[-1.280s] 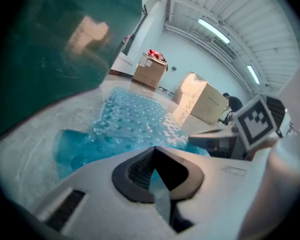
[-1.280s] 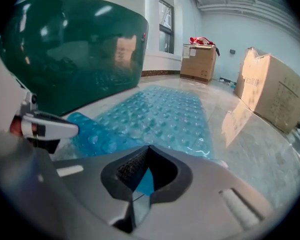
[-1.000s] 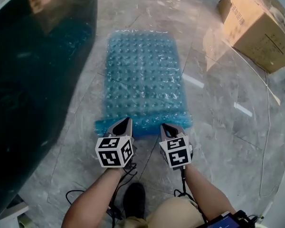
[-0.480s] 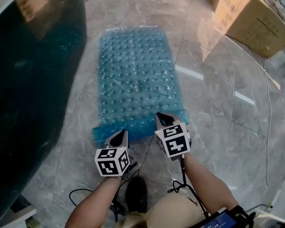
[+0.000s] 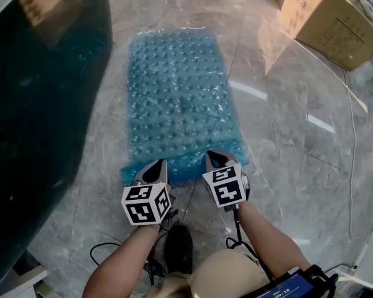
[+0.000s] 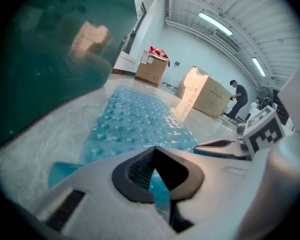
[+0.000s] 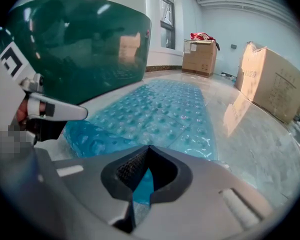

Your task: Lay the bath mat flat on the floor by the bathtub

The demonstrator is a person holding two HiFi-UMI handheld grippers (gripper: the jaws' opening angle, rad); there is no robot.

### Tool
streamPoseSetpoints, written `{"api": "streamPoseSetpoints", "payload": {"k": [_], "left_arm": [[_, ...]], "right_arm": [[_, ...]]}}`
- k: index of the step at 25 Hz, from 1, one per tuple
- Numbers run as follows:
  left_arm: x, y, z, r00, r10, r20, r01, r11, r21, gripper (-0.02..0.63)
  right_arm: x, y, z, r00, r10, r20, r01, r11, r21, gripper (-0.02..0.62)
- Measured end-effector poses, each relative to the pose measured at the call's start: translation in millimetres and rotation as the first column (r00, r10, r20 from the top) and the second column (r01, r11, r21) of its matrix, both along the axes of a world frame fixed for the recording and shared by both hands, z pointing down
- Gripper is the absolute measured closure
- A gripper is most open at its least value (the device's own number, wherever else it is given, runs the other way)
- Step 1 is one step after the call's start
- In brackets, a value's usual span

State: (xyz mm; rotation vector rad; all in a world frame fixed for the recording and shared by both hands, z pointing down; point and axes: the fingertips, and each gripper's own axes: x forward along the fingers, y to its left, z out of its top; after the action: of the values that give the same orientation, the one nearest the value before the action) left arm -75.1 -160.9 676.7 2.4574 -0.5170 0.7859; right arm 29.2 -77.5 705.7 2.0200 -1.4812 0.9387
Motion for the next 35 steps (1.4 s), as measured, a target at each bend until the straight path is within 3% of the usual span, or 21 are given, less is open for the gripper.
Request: {"api": "streamPoseSetpoints", "payload": {"k": [8, 15, 19, 22, 28, 32, 35], "left_arm": [[-10.8, 8.6, 29.5, 0.993, 0.027, 0.117, -0.018, 0.997, -0.072, 0.6], [-19.5, 26.2, 30.5, 0.992, 0.058, 0.116, -0.053, 0.998, -0.045, 0.6], [-29.9, 41.5, 30.4, 0.988, 0.088, 0.126, -0.084, 0.996, -0.039, 0.6], [-32.2, 43.9, 16.9, 0.99, 0.082, 0.111, -0.077, 0.996, -0.043, 0.6], [-17.8, 19.0, -28.3, 0.991, 0.106, 0.086, -0.101, 0.993, -0.059, 0.598], [-23.3, 1.2, -8.3, 0.994, 0.036, 0.108, -0.023, 0.994, -0.111, 0.598], [-30.9, 2.0, 24.1, 0.98, 0.029, 0.195, -0.001, 0.99, -0.143, 0.598]], "right_arm": [[-25.7, 29.1, -2.3, 0.999, -0.045, -0.017, 0.045, 0.999, -0.005, 0.586], [-10.5, 15.2, -25.8, 0.998, -0.062, 0.017, 0.062, 0.998, 0.015, 0.586], [-7.7, 5.6, -14.7, 0.996, -0.09, 0.007, 0.091, 0.995, -0.038, 0.586], [-13.7, 14.8, 1.3, 0.992, -0.123, 0.009, 0.123, 0.988, -0.093, 0.586], [-20.3, 29.2, 5.8, 0.996, -0.079, 0.034, 0.081, 0.995, -0.061, 0.586], [-32.1, 31.5, 9.7, 0.996, -0.079, 0.026, 0.08, 0.996, -0.043, 0.586], [-30.5, 31.8, 6.4, 0.997, -0.074, 0.035, 0.075, 0.997, -0.028, 0.586]]}}
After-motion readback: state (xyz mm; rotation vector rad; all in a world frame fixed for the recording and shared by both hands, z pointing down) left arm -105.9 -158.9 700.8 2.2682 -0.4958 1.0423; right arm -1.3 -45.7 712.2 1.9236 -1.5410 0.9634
